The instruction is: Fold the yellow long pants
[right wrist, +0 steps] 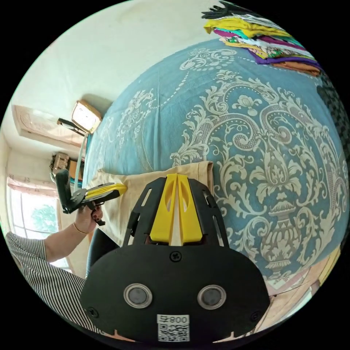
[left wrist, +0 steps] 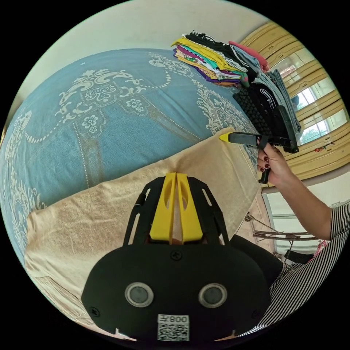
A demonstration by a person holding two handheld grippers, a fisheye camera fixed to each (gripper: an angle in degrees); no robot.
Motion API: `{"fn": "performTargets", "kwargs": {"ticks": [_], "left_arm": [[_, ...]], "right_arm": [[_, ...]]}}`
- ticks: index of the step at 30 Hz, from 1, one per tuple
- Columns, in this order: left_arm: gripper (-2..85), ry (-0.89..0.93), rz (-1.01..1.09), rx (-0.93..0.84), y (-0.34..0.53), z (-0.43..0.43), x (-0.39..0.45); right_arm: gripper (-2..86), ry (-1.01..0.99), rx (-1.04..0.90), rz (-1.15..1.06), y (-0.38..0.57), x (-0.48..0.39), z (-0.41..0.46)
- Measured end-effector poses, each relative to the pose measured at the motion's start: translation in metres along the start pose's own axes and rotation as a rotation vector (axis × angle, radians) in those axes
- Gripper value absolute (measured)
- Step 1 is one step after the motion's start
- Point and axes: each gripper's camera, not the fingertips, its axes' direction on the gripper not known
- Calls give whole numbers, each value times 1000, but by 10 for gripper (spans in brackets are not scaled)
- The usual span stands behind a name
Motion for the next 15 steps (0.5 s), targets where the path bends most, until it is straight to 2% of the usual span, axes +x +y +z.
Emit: {"fn": "performTargets", "kwargs": {"ticks": [3,6,8,11,12,15], "left_arm": [[3,3,-5,-10,-9,-38,6],[2,-5,15,61,-5,-92,17],[3,-16,6,76,0,-120,18],[4,2,-32,-42,4,-137,6],[4,45,-71,7,8,-158,0],[8,27,-125,105,19,-220,-11]], "right_arm": [[0,-40,39,38,1,0,12],[1,61,64,-25,1,-22,19],[0,102,13,-57,-3,-31,39],[1,94,-14,-38,-11,-30,60],[1,93,-16,-29,-13,-31,62],[4,137,49,-82,-23,-56,69]]}}
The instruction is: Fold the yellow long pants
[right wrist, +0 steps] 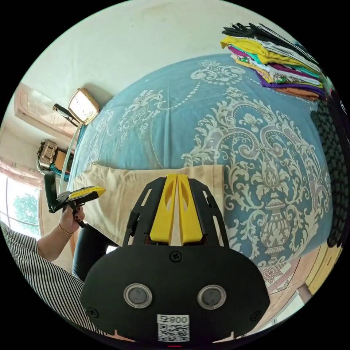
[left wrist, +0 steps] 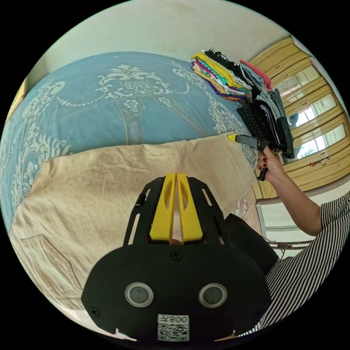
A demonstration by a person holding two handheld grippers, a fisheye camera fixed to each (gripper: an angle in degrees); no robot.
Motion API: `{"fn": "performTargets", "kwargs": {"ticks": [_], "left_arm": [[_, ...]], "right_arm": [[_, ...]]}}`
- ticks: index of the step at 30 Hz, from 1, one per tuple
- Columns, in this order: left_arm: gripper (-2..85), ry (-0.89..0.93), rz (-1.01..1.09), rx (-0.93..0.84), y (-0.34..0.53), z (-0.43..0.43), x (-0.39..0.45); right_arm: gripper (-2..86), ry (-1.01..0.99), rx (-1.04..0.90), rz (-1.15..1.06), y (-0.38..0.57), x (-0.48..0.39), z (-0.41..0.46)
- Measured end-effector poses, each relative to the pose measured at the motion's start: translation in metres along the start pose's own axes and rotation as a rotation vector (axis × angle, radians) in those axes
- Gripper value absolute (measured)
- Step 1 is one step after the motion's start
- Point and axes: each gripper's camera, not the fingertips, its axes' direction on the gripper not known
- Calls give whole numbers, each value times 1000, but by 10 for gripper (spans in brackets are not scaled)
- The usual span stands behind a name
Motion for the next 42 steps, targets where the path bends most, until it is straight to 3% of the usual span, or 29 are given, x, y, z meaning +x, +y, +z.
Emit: {"fn": "performTargets", "kwargs": {"ticks": [8,13,17,22,30,36,42], "left_arm": [[66,-151,-124,116,-20,-151,-69],[85,-236,-61,17,-56,-197,-91],[85,-189,-2,-113,-81,-206,-95],[49,-160,61,-104,-90,-242,-80],[20,-278,179,137,-67,-345,0],[17,-290,154,187,-69,-389,27],[17,-239,119,237,-76,-424,37]], "right_arm": [[47,-369,-148,-442,-64,-145,98],[67,-424,-243,-589,-99,-216,167],[70,-358,-318,-672,-112,-253,219],[59,-298,-325,-680,-111,-260,253],[51,-296,-183,-768,-94,-263,247],[51,-289,-154,-815,-95,-260,255],[41,-444,-212,-716,-120,-241,265]]}}
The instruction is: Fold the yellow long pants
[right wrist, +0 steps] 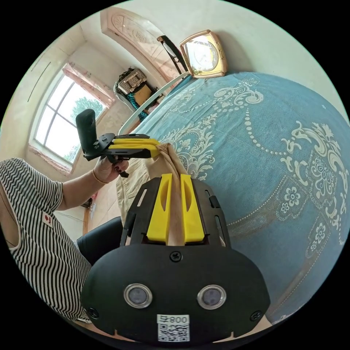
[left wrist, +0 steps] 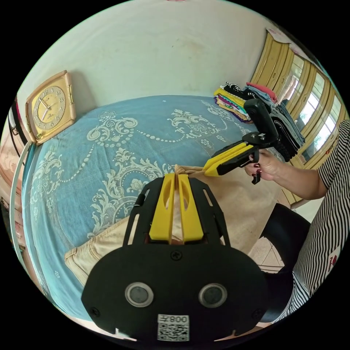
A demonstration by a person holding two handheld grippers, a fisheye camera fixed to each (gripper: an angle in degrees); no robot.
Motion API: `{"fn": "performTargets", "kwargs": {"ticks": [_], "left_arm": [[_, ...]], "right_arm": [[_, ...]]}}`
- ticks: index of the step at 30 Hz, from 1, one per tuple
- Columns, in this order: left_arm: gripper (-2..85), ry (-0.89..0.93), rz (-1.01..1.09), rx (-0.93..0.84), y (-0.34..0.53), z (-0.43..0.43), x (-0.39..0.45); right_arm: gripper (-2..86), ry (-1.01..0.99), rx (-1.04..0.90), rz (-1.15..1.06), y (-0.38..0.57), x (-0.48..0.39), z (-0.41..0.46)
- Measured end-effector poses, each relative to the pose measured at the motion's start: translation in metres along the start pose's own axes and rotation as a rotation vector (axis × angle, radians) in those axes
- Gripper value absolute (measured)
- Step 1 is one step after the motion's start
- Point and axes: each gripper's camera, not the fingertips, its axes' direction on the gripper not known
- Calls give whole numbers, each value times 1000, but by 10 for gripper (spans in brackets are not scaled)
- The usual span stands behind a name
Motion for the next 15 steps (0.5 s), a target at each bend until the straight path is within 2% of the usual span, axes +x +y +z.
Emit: {"fn": "performTargets", "kwargs": {"ticks": [2,8,15], "left_arm": [[17,16,-9,7,-3,-9,1],[16,14,-10,19,-16,-37,13],[15,27,-16,22,-27,-58,26]], "right_arm": [[31,-104,41,19,-1,14,-3],[22,-162,40,83,3,36,2],[64,-95,-35,19,7,28,11]]}}
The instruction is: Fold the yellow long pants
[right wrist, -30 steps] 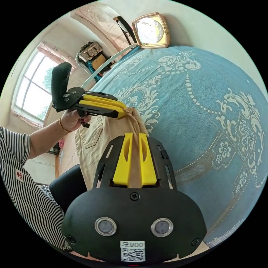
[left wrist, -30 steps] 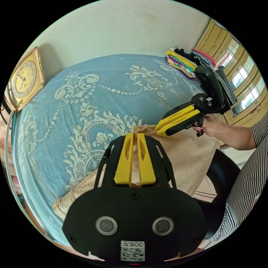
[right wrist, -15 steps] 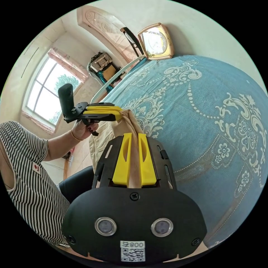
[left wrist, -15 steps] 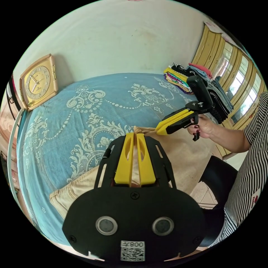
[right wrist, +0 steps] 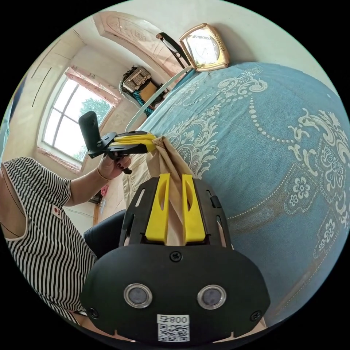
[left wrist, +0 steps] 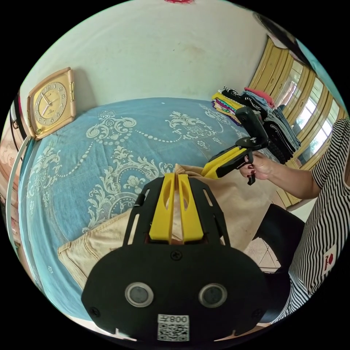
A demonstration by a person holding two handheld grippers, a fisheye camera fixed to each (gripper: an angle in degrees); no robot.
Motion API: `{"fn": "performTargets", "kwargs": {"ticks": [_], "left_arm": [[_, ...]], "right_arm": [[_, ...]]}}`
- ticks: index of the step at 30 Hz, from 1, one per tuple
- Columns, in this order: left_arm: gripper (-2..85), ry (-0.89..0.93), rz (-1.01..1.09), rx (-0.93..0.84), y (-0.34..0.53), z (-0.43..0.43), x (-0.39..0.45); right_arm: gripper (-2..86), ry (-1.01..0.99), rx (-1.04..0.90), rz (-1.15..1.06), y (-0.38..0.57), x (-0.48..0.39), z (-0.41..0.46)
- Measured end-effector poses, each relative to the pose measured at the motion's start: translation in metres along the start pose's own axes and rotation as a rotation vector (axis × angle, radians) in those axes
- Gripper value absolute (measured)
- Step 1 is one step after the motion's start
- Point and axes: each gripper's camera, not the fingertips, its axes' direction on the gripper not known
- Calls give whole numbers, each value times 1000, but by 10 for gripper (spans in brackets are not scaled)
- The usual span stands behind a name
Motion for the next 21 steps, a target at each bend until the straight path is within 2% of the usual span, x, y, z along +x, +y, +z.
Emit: {"fn": "performTargets", "kwargs": {"ticks": [6,10,16,21], "left_arm": [[16,-5,2,-6,-10,-12,11],[16,-11,3,-9,-16,-16,17],[15,-13,-39,13,-29,-10,13],[11,-52,-97,-45,-37,18,8]], "right_arm": [[65,2,-27,-27,3,0,6],[28,35,-54,-27,1,-6,10],[7,269,-8,-114,0,-42,3],[3,387,-48,-69,2,-39,28]]}}
